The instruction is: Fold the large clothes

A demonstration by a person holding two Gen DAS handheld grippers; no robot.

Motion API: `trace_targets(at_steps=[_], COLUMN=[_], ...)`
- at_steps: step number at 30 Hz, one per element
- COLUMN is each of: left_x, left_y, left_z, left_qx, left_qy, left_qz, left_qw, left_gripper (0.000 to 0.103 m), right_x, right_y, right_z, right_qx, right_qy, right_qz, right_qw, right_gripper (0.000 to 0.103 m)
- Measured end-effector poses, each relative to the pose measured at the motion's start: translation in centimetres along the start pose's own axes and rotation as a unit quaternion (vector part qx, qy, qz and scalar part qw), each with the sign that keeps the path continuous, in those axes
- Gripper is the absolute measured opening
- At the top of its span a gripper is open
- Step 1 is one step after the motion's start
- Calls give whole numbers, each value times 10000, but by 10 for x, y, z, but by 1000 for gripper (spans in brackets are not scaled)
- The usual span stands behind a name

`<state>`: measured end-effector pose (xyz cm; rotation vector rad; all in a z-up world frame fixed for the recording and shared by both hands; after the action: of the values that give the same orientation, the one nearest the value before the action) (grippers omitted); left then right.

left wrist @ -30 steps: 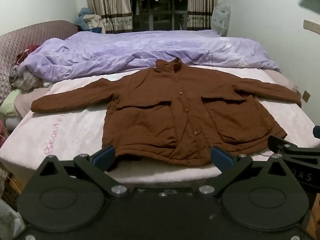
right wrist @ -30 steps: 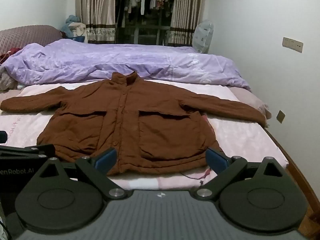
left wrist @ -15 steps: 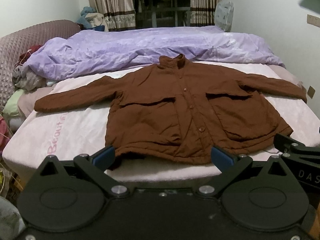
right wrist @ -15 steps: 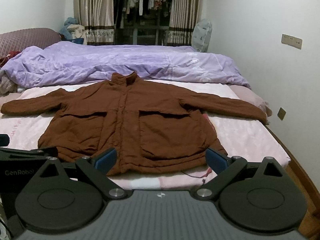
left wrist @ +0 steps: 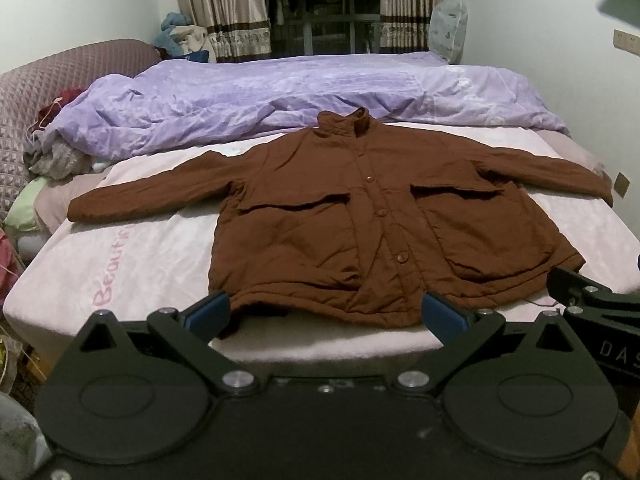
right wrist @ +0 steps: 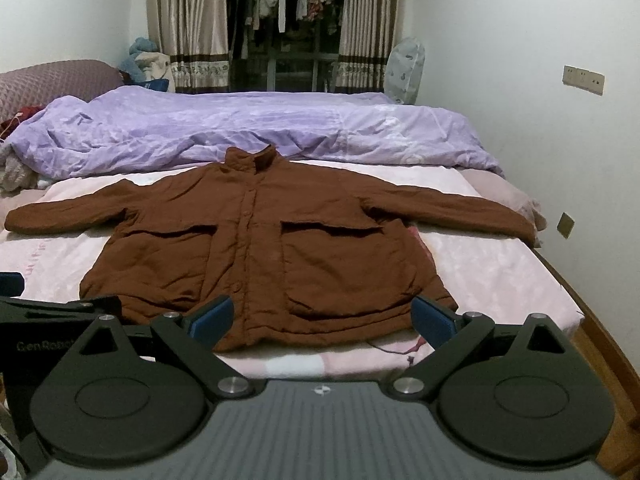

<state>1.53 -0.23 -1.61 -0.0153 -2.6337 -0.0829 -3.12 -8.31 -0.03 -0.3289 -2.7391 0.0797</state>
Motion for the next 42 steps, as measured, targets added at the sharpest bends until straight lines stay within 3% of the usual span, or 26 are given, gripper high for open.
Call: trace_targets(at_steps=[42], left_x=[-3], left_y=[-1], left_z=[7], left_qx=[-136], left_qy=[-2], left_qz=[114], left_qw=[9998], left_gripper=[103], right_x=[-1], right_y=[-2], right_z=[4], right_qx=[-29], right_qy=[33], right_qz=[18], right_qw=[10000], right_gripper=[103])
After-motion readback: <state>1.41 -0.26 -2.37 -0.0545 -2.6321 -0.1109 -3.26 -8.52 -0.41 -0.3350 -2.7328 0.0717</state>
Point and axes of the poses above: each gripper's, at about its wrist camera, not at the fingertips, and x roughly against the way its jaws point, y to its left, z to its underside, the point moved 1 cm from there along -x, roughly the way its jaws point, and after that the axes turned 8 degrees about -y, right-handed, at the moved point
